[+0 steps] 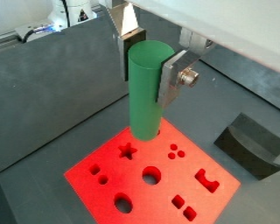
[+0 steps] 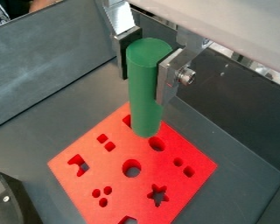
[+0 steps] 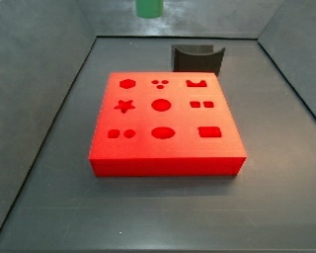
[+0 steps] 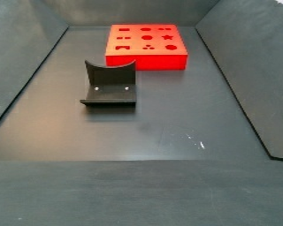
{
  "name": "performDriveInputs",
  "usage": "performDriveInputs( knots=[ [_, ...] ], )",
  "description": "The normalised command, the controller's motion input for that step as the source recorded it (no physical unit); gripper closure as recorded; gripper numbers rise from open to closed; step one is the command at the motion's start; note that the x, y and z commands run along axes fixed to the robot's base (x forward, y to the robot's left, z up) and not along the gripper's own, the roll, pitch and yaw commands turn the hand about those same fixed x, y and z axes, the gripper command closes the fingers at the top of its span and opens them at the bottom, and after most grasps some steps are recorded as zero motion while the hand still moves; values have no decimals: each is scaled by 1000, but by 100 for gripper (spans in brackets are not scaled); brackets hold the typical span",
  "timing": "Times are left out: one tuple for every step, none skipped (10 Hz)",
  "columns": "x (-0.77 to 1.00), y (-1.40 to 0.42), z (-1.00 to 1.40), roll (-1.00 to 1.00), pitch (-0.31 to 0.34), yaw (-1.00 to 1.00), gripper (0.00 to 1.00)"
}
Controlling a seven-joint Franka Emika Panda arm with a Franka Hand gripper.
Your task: Insert the round object.
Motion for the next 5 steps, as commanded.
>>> performDriveInputs(
  knots=[
    [0,-69,-34,0,0,0,100],
    [171,-29,-257,0,-4,46,100],
    [506,271,-323,0,0,94,100],
    [569,629,-337,0,23,0,100],
    [523,657,-517,-14,11,-223,100]
  ],
)
